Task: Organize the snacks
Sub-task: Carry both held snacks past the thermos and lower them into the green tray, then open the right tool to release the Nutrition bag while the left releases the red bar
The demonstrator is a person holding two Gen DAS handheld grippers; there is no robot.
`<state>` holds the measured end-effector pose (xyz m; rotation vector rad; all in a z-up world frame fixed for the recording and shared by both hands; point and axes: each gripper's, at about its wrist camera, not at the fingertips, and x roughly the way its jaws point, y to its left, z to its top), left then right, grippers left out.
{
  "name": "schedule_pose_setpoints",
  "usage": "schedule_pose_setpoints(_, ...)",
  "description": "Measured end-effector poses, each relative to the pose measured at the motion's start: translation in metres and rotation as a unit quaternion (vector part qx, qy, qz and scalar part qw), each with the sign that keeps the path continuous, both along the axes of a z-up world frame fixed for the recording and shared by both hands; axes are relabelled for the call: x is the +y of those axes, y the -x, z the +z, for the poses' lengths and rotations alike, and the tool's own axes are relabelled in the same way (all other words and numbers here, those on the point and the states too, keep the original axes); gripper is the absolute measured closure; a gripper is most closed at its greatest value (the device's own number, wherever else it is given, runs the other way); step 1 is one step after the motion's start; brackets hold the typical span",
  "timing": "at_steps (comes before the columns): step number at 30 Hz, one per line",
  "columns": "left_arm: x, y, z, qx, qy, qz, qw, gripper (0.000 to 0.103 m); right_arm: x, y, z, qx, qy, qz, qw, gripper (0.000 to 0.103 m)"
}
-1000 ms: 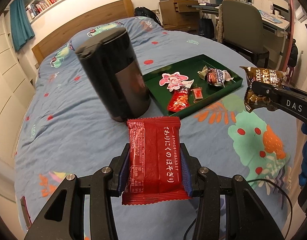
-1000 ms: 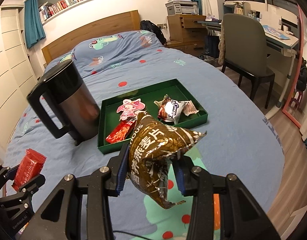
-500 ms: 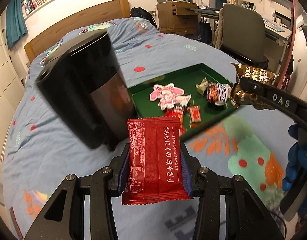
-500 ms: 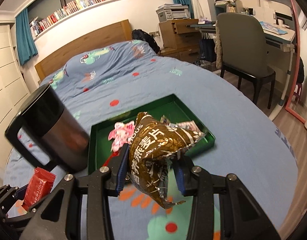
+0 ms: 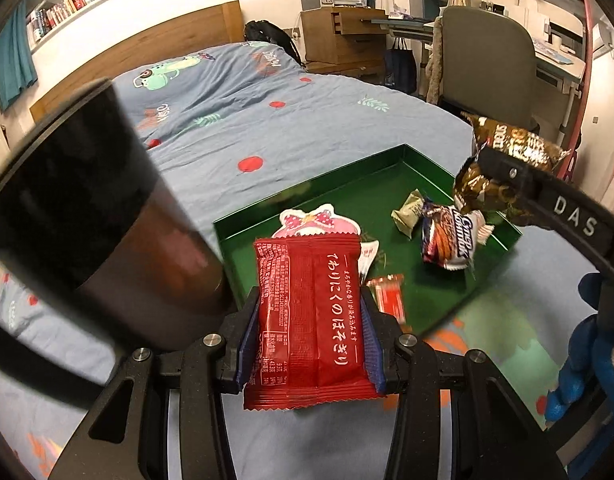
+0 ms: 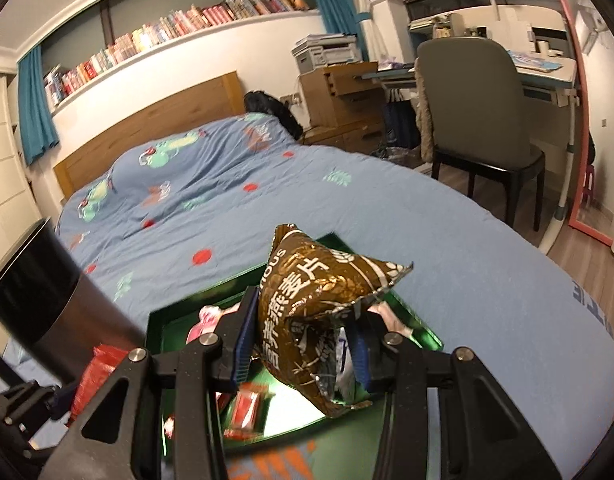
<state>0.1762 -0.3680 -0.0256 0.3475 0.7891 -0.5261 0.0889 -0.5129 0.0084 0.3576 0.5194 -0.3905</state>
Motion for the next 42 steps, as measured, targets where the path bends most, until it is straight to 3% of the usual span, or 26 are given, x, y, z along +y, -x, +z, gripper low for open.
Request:
schedule_pose_setpoints(12,-0.044,-0.031,-0.018,-0.003,0.022,-0.014,0.9997,0.064,-0.025,-0.028,-0.02,-0.015,0.019,-0.025,0.999,0.09)
schedule_pose_setpoints(26,-0.067,-0.04,-0.044,0.001,0.005,-0.026,0.9996,0.064,-0.046,-0.046,-0.063,0.013,0.008,-0.046,0.999,0.09)
schedule_pose_setpoints(42,-0.069,-0.041,-0.062,0.017,-0.01,-0.024,0.9995,0.063,-0.032,-0.066,-0.077,0.056,0.017,0.006,0.998,0.087)
